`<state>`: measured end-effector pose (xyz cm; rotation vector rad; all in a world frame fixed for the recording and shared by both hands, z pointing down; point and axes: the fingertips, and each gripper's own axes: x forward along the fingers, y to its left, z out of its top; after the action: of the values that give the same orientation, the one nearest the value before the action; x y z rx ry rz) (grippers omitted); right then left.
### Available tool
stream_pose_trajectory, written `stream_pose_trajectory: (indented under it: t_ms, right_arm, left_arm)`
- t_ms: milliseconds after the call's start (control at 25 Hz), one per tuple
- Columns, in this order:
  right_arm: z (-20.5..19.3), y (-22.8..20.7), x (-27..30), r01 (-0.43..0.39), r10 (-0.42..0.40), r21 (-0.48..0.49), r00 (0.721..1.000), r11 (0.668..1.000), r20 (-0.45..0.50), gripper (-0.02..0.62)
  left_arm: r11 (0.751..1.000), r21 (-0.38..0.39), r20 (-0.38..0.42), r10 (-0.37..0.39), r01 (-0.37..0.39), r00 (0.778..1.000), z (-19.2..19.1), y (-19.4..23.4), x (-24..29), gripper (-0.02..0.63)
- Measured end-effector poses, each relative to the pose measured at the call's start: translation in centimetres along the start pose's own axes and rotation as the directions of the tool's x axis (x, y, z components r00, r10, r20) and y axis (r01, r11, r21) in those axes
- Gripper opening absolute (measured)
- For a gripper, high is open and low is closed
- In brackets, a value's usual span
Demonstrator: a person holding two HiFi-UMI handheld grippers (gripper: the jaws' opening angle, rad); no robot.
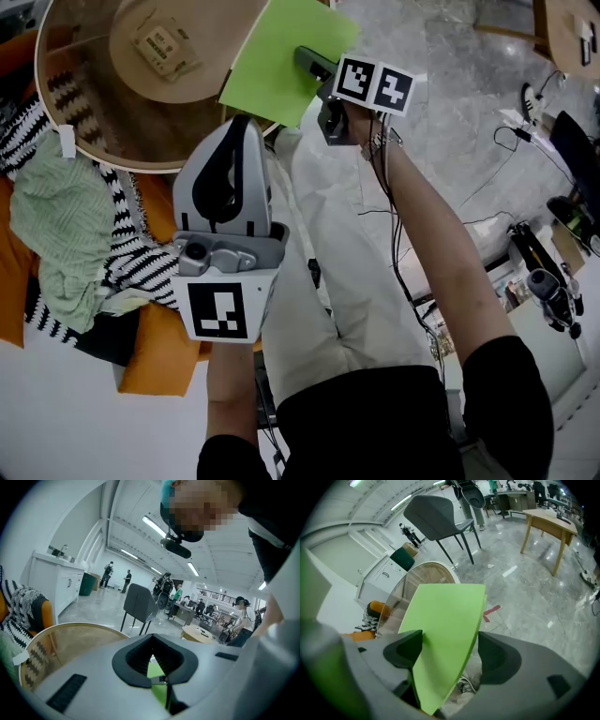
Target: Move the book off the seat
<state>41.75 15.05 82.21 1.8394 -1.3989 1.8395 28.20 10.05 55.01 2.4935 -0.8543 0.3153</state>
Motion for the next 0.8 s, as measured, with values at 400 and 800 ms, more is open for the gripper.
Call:
stream_pose_trajectory:
  t_ms: [400, 800]
  right_arm:
    - [0.0, 0.3, -0.9, 0.018, -0.018, -0.02, 0.999, 1.0, 0.027, 0.351]
    - [-0.4, 2.0, -5.0, 0.034, -0.03, -0.033, 0.993, 0.999, 0.112, 0.351]
  left_arm:
    - [1.0, 0.01, 0.004, 0.008, -0.008, 1.0, -0.4, 0.2, -1.7, 0.009]
    - [1.0, 0.024, 0.017, -0.001, 0.0, 1.0, 0.2, -0.4, -4.2, 0.009]
